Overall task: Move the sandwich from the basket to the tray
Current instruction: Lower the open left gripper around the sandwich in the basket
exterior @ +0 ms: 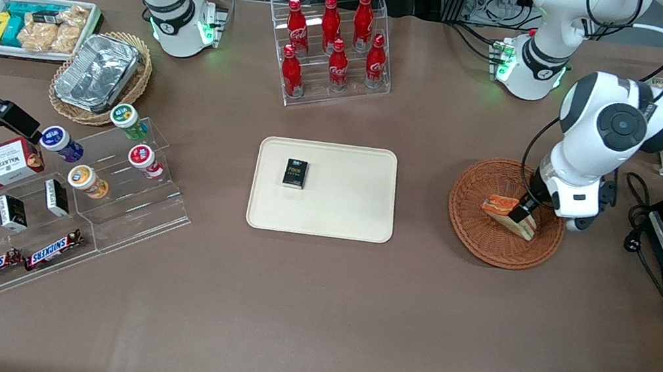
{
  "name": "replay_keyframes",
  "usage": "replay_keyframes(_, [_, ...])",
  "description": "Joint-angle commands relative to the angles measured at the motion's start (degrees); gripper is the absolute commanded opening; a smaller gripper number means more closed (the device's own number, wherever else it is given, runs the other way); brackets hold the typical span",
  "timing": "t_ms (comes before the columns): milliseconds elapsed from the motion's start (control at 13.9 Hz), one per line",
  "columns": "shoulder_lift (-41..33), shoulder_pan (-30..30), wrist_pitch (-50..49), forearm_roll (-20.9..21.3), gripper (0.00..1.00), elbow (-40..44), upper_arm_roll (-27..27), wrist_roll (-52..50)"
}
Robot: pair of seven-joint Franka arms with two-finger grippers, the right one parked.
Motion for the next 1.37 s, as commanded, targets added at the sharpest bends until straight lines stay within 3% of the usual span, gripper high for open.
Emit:
replay_keyframes(0, [-0.78,0.53,4.59,-2.24,1.0,-3.28,-0.33,-0.84])
replay_keyframes(1295, [7.66,0.53,16.54,-2.17,1.0,-6.27,1.16,-0.93])
